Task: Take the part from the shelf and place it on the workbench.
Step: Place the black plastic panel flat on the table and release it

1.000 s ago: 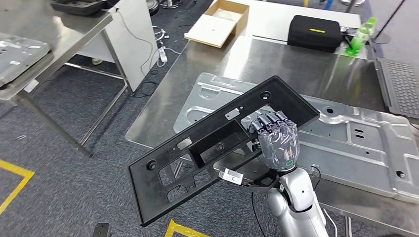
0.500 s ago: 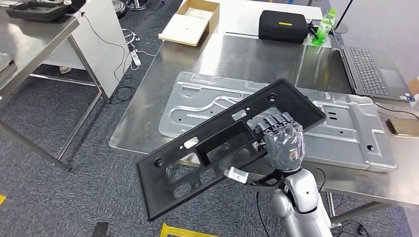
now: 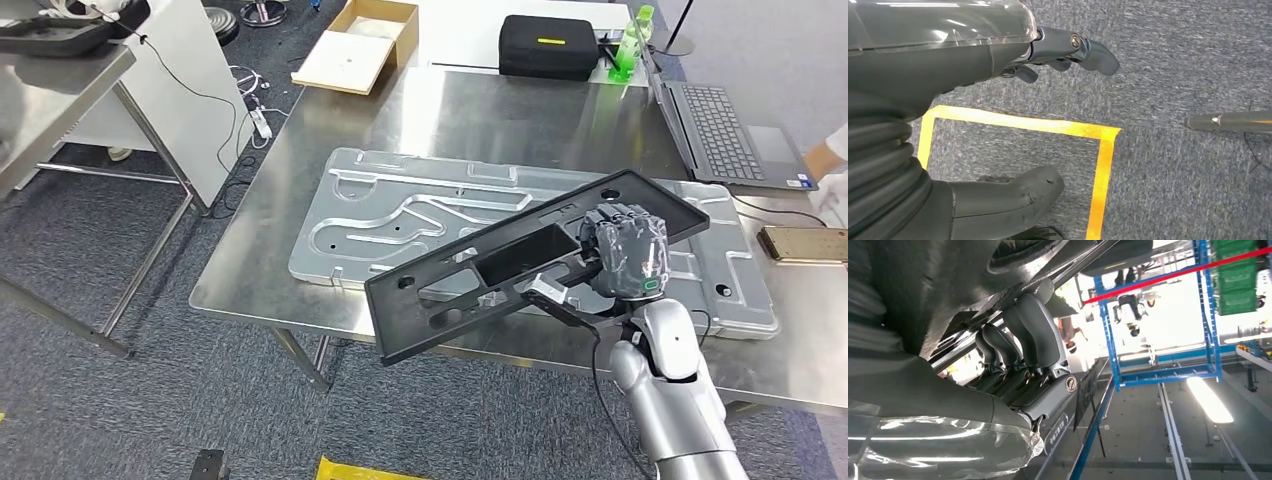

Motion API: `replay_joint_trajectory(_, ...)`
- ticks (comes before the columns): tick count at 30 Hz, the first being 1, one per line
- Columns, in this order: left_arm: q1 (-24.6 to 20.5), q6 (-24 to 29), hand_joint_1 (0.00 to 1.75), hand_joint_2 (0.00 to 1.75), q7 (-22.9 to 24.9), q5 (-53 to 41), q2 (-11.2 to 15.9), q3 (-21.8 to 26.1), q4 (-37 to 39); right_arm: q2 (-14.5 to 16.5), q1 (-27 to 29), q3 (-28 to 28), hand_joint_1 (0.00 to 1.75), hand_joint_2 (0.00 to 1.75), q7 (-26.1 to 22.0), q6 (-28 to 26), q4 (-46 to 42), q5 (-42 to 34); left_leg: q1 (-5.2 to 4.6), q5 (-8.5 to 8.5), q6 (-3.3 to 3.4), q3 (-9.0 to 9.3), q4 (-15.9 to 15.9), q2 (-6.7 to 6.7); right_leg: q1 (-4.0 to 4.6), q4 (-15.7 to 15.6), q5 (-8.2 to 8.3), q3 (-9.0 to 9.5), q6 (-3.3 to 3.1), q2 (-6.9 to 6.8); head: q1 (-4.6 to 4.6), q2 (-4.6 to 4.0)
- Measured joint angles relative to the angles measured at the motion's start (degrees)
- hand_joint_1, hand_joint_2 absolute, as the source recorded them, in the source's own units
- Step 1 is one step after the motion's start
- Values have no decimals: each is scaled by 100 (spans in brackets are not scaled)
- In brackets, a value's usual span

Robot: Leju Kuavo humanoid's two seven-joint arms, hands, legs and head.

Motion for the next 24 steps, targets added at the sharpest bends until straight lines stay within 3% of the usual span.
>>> replay_joint_trajectory(2, -4, -2, 0, 175, -7, -4, 29, -2, 0, -67, -73, -11, 175, 175, -28, 4, 91, -4, -39, 263, 85, 263, -633, -29, 17, 17, -3, -17, 21, 24, 1, 0)
replay_joint_trajectory(3, -6, -4, 0, 175, -10, -7, 40, -3, 0, -97, -96, -14, 175, 175, -43, 1, 128, 2, -59, 289, 108, 318, -777, -41, 13, 17, 5, -32, 44, 32, 2, 0)
replay_joint_trajectory(7, -26, -22, 0, 175, -21, -18, 54, -15, 0, -234, -125, -20, 175, 175, -184, -8, 249, 59, -50, 356, 173, 383, -951, -28, -4, 63, -29, -61, 182, 26, 4, 0)
replay_joint_trajectory(8, -34, -28, 0, 175, -24, -22, 53, -20, -1, -276, -144, -20, 175, 175, -210, -12, 269, 68, -32, 387, 199, 406, -1003, -21, -3, 218, -136, -125, 213, 13, 6, 0)
replay_joint_trajectory(11, -43, -45, 0, 175, -33, -35, 52, -31, 1, -373, -186, -20, 175, 175, -261, -22, 337, 107, -22, 411, 234, 419, -1035, -10, -40, 1167, -599, -573, 284, -13, 8, 0)
replay_joint_trajectory(12, -42, -48, 0, 175, -34, -40, 52, -34, 1, -395, -183, -20, 175, 175, -275, -24, 363, 117, -21, 408, 231, 417, -1028, -8, -58, 1385, -649, -681, 303, -19, 10, 0)
replay_joint_trajectory(13, -42, -49, 0, 175, -35, -49, 51, -38, 1, -414, -180, -20, 175, 175, -286, -25, 386, 123, -20, 402, 224, 416, -1020, -6, -76, 1395, -586, -687, 317, -30, 10, 0)
replay_joint_trajectory(15, -43, -51, 0, 175, -37, -63, 47, -49, 1, -442, -190, -20, 175, 175, -297, -26, 416, 126, -13, 373, 188, 418, -980, -5, -109, 825, -244, -397, 334, -66, 10, 0)
replay_joint_trajectory(17, -48, -54, 0, 175, -39, -67, 44, -58, 0, -462, -215, -20, 175, 175, -302, -28, 429, 126, -26, 333, 130, 404, -928, -5, -102, 187, -27, -72, 307, -92, 9, 0)
replay_joint_trajectory(18, -51, -55, 0, 175, -40, -67, 44, -60, 0, -469, -222, -20, 175, 175, -303, -31, 435, 126, -35, 322, 98, 395, -911, -5, -89, 32, -5, -2, 278, -92, 8, 0)
replay_joint_trajectory(22, -58, -60, 0, 175, -50, -69, 43, -61, 0, -482, -225, -20, 175, 175, -317, -48, 454, 128, -36, 243, -17, 364, -838, 0, -81, -2, -6, -5, 119, -66, 6, 0)
replay_joint_trajectory(24, -62, -69, 0, 175, -64, -77, 39, -64, 1, -483, -233, -20, 175, 175, -322, -71, 453, 106, -21, -30, -58, 181, -409, -1, -84, -21, -1, 10, 46, -67, 4, 0)
